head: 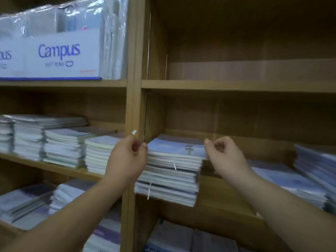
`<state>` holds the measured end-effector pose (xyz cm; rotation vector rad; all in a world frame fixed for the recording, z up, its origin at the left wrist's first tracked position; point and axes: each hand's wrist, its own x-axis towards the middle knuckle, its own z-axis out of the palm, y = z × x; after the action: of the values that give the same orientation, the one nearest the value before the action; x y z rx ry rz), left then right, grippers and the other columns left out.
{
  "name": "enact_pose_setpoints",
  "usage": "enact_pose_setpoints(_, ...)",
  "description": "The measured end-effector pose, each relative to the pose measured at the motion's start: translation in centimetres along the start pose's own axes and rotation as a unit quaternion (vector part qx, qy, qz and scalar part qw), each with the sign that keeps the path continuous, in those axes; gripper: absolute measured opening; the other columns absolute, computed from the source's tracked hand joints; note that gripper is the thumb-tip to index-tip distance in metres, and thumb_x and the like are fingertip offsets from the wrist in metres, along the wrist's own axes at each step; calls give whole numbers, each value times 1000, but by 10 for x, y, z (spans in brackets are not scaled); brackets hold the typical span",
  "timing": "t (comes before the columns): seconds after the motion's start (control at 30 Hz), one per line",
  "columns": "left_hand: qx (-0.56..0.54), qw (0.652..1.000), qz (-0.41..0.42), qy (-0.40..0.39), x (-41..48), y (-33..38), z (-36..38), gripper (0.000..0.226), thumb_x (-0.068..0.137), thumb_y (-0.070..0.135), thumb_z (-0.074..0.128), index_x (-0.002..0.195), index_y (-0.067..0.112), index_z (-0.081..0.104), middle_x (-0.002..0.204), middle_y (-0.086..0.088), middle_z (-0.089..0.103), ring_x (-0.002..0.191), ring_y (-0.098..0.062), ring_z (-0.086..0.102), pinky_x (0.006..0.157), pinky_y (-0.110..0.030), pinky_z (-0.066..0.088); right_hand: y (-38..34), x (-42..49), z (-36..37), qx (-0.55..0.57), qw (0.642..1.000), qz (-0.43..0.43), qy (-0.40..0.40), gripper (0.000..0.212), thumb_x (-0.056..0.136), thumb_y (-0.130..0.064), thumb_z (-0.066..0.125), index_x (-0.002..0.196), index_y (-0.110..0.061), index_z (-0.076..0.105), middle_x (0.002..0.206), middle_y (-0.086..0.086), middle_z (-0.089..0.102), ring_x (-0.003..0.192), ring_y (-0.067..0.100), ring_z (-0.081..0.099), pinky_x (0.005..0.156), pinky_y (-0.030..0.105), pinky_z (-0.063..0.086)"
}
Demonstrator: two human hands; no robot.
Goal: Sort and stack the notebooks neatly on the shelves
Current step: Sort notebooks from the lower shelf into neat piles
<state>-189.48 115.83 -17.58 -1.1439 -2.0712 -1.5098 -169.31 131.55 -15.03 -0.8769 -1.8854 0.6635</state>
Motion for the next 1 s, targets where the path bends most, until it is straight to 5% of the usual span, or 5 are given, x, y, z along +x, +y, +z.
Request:
enact_pose_setpoints(0.17, -11, 993, -84, -77, 22, -2, 6, 40, 103, 47, 47, 85, 18, 67, 76, -1, 66, 77, -18, 63, 62, -30, 43, -3, 25, 21, 167, 947, 230, -147, 47, 102, -57, 42, 109, -17, 65, 100, 12, 73, 90, 33, 68, 81, 42, 57)
enact_pose_setpoints(0.43, -142, 963, -214, -79, 25, 18, 6, 38, 96, 38, 63, 99, 1, 74, 95, -16, 73, 87, -33, 72, 87, -50, 61, -4, 24, 35, 124, 957, 180, -188, 30, 104, -35, 45, 112, -14, 64, 100, 10, 73, 82, 27, 70, 62, 33, 56)
enact_pose_setpoints(0.57, -279, 907, -291, -125, 18, 26, 5, 30, 89, 29, 77, 104, 4, 70, 96, -16, 69, 78, -26, 72, 85, -46, 63, 0, 28, 19, 43, 953, 193, -231, 31, 102, -37, 41, 100, -13, 61, 69, 8, 57, 42, 17, 46, 43, 21, 35)
enact_pose_setpoints(0.8, -331, 852, -351, -204, 16, 36, 0, 37, 87, 18, 79, 116, 3, 63, 110, -22, 71, 98, -34, 72, 81, -42, 63, 11, 22, 15, 151, 954, 172, -192, 30, 104, -39, 48, 111, -11, 57, 73, 9, 57, 46, 17, 47, 42, 24, 35)
enact_pose_setpoints(1.0, -406, 800, -334, -288, -25, 35, -14, 44, 80, 18, 76, 120, 5, 66, 101, -18, 69, 81, -29, 66, 63, -33, 54, 18, -23, -29, 208, 953, 108, -194, 21, 104, -37, 53, 105, -19, 63, 78, 7, 55, 55, 18, 48, 46, 29, 37)
